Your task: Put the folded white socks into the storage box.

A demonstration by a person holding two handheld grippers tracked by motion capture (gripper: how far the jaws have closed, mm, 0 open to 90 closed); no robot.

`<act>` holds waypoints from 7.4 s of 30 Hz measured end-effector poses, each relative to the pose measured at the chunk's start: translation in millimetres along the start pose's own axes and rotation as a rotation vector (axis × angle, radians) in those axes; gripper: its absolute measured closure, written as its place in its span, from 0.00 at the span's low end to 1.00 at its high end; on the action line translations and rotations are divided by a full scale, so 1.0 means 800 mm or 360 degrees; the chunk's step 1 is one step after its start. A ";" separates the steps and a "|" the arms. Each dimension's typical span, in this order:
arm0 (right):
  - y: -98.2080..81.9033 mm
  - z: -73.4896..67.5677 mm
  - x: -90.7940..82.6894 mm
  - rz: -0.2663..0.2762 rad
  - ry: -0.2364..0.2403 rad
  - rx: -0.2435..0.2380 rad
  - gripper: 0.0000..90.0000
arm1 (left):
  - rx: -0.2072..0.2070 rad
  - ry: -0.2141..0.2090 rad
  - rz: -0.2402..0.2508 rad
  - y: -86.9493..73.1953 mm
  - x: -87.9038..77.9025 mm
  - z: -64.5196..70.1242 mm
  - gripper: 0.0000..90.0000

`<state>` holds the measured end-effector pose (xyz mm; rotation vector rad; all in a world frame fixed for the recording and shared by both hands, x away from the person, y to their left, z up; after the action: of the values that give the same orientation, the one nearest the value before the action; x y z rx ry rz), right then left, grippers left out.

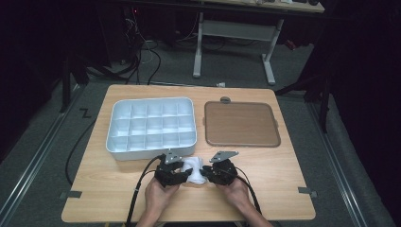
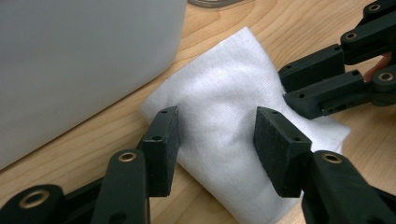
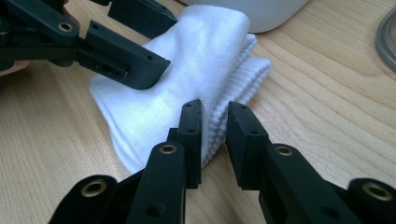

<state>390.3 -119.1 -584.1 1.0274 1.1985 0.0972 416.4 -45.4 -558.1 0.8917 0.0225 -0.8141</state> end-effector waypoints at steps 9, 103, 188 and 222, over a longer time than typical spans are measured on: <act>0.011 -0.023 0.011 0.0005 0.0023 -0.0063 0.85 | -0.0059 0.0042 -0.0018 0.013 -0.014 -0.021 0.56; -0.106 0.132 -0.088 0.0024 -0.0616 0.0331 0.44 | -0.0061 -0.0019 -0.0015 0.030 -0.034 -0.001 0.82; -0.106 0.132 -0.088 0.0024 -0.0610 0.0324 0.43 | -0.0214 -0.0108 0.0099 0.203 -0.044 0.009 0.83; -0.106 0.131 -0.088 0.0021 -0.0606 0.0315 0.42 | -0.0175 0.0213 0.0120 0.199 -0.026 -0.077 0.83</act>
<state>407.9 -269.5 -593.3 1.1656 0.8650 -0.2036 522.0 67.1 -482.4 0.8371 0.1486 -0.6756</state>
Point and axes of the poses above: each handheld gripper's, and its own axes: x roughly forward along the jaws, y roughly out of its top, z roughly to its right, the point moved 9 cm from there along x, roughly forward along the jaws, and after that the axes turned 8 degrees about -x, right-handed, at the moved point
